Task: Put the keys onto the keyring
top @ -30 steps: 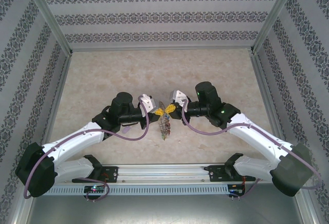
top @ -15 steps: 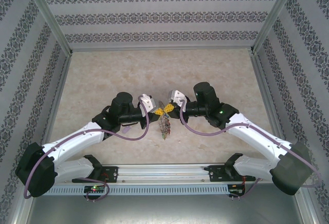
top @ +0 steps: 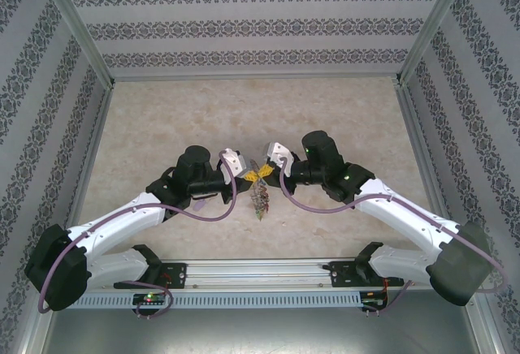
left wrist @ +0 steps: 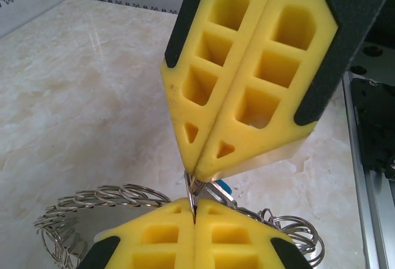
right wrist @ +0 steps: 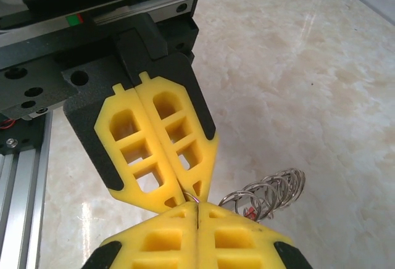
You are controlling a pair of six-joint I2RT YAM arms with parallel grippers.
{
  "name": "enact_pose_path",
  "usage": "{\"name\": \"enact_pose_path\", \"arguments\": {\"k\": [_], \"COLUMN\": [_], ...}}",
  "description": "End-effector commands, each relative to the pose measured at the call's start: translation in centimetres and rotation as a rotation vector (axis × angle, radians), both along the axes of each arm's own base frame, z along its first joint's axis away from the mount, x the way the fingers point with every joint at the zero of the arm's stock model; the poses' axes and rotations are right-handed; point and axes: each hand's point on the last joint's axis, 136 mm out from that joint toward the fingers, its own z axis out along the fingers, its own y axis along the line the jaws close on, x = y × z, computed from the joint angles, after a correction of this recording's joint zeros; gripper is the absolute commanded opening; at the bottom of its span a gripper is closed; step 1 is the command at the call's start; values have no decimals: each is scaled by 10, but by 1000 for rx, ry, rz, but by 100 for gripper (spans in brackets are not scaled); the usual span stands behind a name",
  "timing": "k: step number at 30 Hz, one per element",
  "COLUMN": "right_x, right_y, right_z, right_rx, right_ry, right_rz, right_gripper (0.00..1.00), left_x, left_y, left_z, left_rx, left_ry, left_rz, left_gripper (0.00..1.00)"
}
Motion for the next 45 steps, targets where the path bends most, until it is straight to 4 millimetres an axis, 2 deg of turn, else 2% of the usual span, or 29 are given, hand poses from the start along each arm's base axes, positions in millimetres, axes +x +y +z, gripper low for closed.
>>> {"name": "enact_pose_path", "arguments": {"k": [1,15,25,31,39,45], "right_x": [19,38,35,41,36,31], "right_y": [-4,-18,-14,-25,-16,-16], "right_z": [9,-2,-1,-19,11,10], "right_rx": [-7,-19,-42,-114,-46,-98], "right_ry": [-20,140,216,261,195,171], "right_rz": [-102,-258,-238,-311,-260,-241], "right_gripper": [0,0,0,0,0,0], "left_x": [-4,-3,-4,-2,6,12], "left_y": [-9,-6,-6,-5,-4,-3], "left_z": [30,25,22,23,-1,-11], "left_rx": [-59,-55,-48,-55,-24,-37], "left_ry": [-80,-85,-92,-104,-63,-55], "left_rz": [-59,-34,-43,-32,13,47], "left_gripper": [0,0,0,0,0,3]}}
